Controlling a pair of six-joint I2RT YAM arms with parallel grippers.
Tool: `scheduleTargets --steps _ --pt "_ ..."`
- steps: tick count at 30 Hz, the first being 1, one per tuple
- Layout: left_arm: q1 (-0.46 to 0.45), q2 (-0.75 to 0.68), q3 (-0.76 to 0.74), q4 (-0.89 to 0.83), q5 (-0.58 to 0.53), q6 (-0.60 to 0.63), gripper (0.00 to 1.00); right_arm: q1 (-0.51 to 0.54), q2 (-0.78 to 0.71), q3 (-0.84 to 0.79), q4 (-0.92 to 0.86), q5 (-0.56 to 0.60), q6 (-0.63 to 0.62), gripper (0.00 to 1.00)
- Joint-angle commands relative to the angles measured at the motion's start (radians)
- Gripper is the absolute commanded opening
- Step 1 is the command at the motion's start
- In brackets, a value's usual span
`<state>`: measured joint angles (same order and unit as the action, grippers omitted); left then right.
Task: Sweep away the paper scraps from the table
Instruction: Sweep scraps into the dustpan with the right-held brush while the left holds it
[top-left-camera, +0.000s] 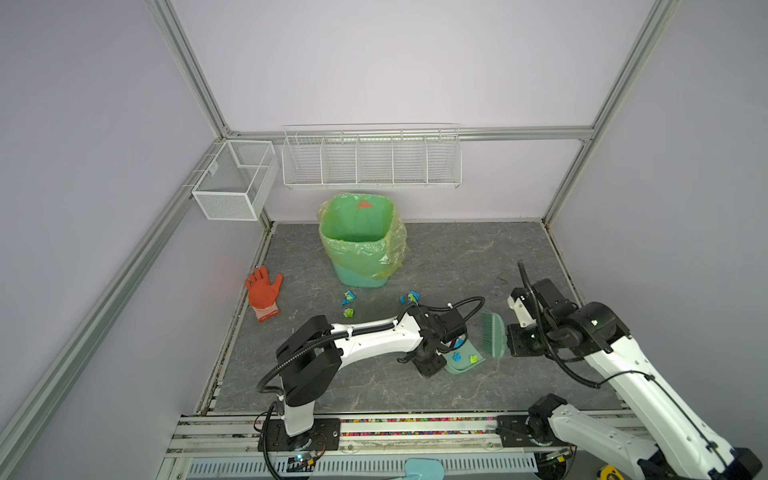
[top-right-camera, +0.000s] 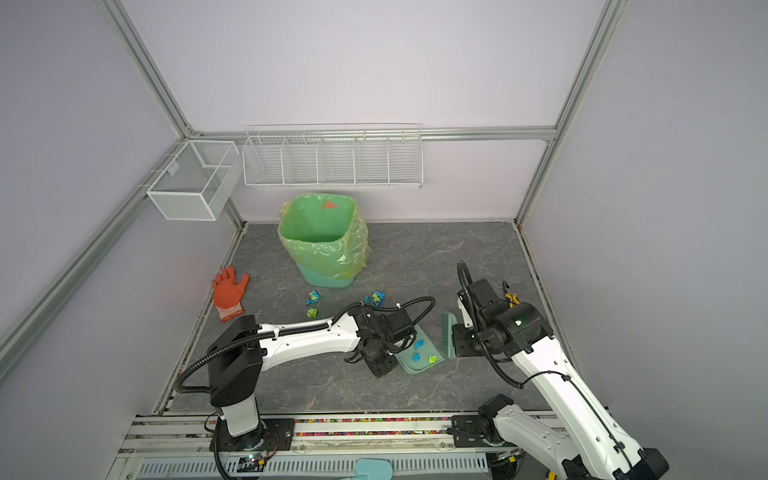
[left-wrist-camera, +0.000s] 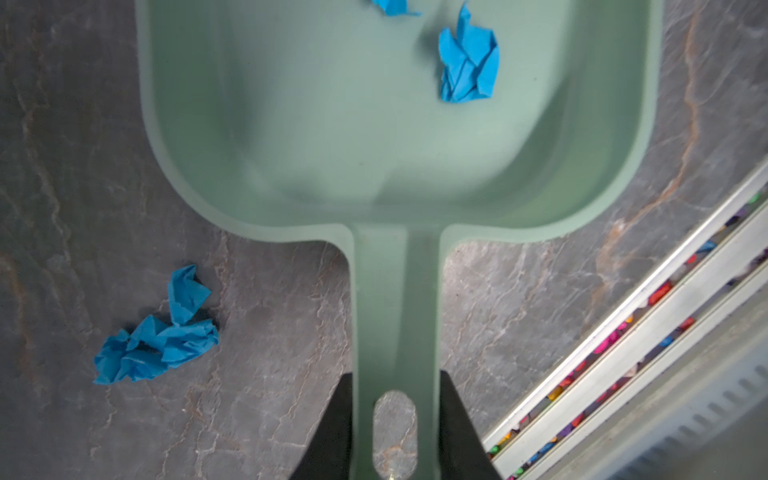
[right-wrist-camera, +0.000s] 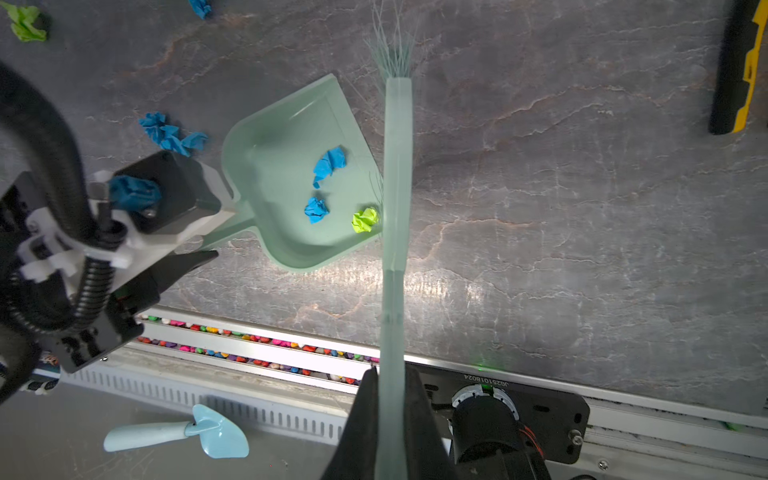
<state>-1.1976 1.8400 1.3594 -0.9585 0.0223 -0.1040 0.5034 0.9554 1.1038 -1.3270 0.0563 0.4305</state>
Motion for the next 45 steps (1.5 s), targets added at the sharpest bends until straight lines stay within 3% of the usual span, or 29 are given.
scheduleTargets --steps 1,9,14,21,24,30,39,45 --pt "0.007 0.022 0.018 -0.03 -0.014 -0.015 0.0 -0.006 0.022 -0.027 -0.009 0.012 0.018 0.07" --pt "0.009 0.022 0.027 -0.018 -0.013 -0.028 0.0 0.037 0.104 -0.039 0.082 -0.125 0.017 0.07" --pt "0.01 0.018 0.027 -0.008 -0.019 -0.034 0.0 0.053 0.066 -0.018 0.158 -0.174 0.032 0.07" --pt "0.017 0.004 0.014 0.005 -0.032 -0.039 0.0 0.047 0.019 0.04 0.06 0.061 0.078 0.07" --pt "0.019 -0.007 0.013 0.01 -0.047 -0.04 0.0 0.032 0.008 0.044 0.046 0.111 0.091 0.07" --pt "0.031 -0.047 0.003 0.031 -0.071 -0.053 0.0 -0.009 -0.026 0.01 0.088 0.142 0.106 0.07" --pt "0.047 -0.099 0.027 0.021 -0.068 -0.054 0.0 -0.099 0.002 -0.069 0.224 0.072 0.092 0.07" --pt "0.06 -0.146 0.029 0.045 -0.052 -0.063 0.0 -0.119 0.006 -0.094 0.274 0.083 0.117 0.07"
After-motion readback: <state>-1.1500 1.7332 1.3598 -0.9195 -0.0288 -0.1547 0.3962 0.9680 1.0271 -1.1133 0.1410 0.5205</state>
